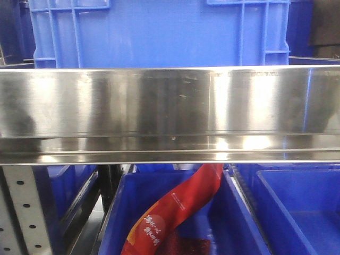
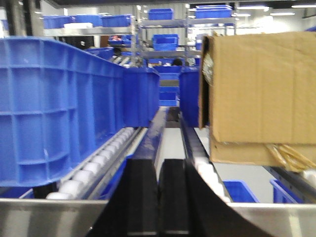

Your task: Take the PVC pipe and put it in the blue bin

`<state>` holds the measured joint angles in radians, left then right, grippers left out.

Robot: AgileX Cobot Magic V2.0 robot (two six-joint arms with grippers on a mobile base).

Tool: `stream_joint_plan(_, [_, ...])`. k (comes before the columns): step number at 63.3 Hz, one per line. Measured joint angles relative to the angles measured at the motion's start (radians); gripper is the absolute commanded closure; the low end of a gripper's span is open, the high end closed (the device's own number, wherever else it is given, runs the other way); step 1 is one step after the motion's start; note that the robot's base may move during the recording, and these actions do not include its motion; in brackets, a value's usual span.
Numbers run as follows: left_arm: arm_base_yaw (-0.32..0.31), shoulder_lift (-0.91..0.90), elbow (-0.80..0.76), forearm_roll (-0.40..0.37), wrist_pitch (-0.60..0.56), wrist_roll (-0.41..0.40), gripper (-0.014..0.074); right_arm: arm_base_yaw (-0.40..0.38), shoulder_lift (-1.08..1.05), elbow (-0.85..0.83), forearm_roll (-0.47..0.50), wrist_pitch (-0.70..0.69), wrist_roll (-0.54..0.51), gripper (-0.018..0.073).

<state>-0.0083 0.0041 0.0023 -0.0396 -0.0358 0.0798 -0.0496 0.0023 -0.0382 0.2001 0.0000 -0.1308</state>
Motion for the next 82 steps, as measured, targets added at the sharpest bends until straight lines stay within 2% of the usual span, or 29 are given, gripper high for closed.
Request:
stream_joint_plan(16, [0.000, 0.000, 0.000, 0.000, 0.000, 0.000, 0.0707, -0.010, 0.000, 0.036, 0.000, -0.027, 0.000, 0.0721])
stream_joint_plan(34, [0.000, 0.000, 0.000, 0.000, 0.000, 0.000, 0.0707, -0.101, 0.000, 0.036, 0.000, -0.043, 0.000, 0.0721])
stream_joint_plan(82, [0.000, 0.000, 0.000, 0.000, 0.000, 0.000, 0.0707, -0.105, 0.000, 0.036, 0.000, -0.050, 0.000, 0.0721])
